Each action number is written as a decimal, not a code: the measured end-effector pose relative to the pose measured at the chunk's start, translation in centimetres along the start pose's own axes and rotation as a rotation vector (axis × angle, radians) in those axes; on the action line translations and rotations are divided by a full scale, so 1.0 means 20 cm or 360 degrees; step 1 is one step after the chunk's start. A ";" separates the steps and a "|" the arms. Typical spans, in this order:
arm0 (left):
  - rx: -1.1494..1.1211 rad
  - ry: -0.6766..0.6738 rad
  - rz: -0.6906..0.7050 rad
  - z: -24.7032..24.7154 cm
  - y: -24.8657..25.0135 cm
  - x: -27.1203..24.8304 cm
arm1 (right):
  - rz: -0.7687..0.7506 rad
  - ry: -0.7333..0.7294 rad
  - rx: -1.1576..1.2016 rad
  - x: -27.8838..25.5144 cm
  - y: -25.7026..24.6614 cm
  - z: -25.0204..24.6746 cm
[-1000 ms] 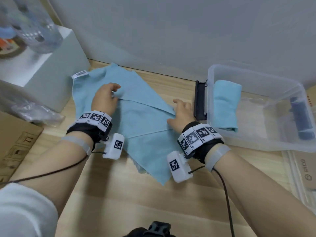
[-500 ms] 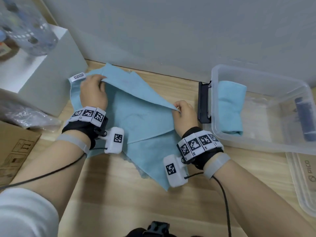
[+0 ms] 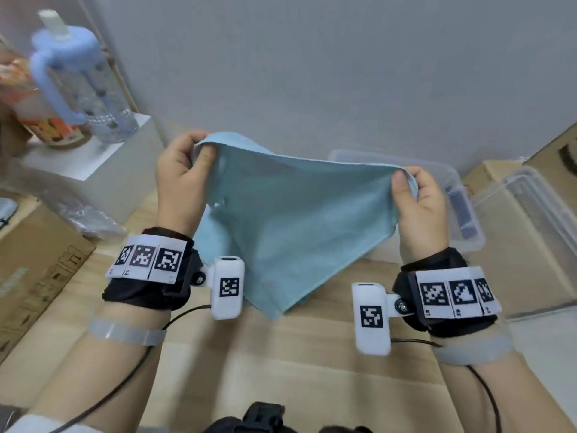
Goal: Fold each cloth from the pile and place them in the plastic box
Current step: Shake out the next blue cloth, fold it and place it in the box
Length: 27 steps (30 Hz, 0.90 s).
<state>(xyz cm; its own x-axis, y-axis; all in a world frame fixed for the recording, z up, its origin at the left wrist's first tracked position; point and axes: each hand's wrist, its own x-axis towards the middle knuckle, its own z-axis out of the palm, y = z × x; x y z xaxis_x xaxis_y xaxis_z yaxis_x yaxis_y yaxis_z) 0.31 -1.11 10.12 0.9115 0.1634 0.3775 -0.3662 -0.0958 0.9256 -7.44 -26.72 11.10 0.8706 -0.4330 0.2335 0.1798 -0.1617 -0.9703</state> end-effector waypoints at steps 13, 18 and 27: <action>-0.0380 -0.0478 -0.0057 0.17 0.49 -0.41 | 0.0028 -0.0027 0.0196 -0.29 -0.28 -0.50; -0.0414 -0.0457 -0.0077 0.23 0.47 -0.38 | -0.0013 -0.0033 0.0333 -0.20 -0.33 -0.59; 0.0312 -0.0423 -0.0295 0.44 -0.12 -0.33 | 0.0189 0.0228 -0.0774 0.04 0.23 -0.72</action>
<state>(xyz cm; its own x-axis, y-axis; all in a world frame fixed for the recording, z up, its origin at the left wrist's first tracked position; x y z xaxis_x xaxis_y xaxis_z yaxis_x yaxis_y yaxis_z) -3.13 -10.56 5.20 0.9851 -0.0627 0.1601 -0.1713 -0.2787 0.9450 -12.50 -40.67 7.77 0.7946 -0.5849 0.1628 -0.1798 -0.4828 -0.8571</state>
